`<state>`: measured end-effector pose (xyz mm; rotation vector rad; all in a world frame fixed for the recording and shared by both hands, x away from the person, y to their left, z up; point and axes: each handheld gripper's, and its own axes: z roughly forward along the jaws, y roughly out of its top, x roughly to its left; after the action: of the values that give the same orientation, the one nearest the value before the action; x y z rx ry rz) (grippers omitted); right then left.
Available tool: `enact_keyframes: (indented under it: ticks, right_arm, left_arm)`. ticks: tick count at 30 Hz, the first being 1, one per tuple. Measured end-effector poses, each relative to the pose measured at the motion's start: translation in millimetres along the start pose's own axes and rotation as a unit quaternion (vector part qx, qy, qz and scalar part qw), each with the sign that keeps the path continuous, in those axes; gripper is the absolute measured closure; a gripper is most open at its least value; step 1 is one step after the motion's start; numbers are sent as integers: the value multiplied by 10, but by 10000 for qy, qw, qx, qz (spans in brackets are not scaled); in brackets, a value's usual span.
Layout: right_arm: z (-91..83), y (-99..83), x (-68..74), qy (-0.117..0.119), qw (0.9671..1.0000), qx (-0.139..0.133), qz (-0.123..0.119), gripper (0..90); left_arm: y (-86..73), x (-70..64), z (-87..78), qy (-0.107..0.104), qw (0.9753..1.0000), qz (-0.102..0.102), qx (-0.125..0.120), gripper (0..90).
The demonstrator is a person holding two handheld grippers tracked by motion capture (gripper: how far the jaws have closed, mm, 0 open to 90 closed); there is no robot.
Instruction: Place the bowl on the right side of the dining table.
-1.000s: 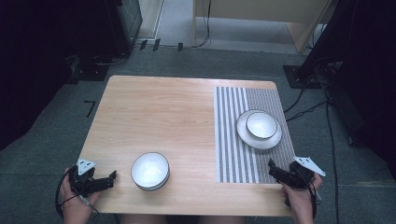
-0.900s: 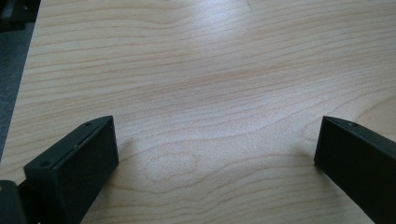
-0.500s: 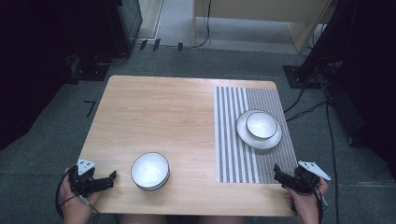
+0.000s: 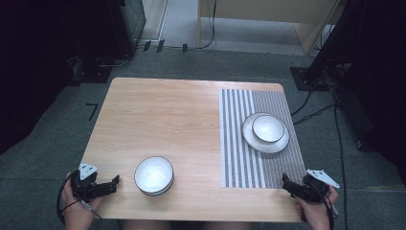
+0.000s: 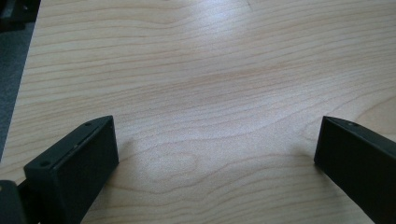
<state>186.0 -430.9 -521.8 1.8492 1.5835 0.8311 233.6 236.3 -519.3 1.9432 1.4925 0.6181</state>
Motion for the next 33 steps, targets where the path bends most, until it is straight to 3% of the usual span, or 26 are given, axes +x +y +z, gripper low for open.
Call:
enact_keyframes:
  ticks: [15, 29, 33]
  right_arm:
    - [-4, -43, -13, -19, 9998, 209, -5, 0]
    - [-25, -86, 40, -149, 9989, 340, -303, 1]
    - [-50, -129, 45, -152, 9992, 234, -303, 1]
  left_arm:
    - [0, 0, 0, 0, 10000, 2, 1, 0]
    - [0, 0, 0, -10, 10000, 13, 2, 0]
    - [0, 0, -1, -12, 10000, 15, 3, 0]
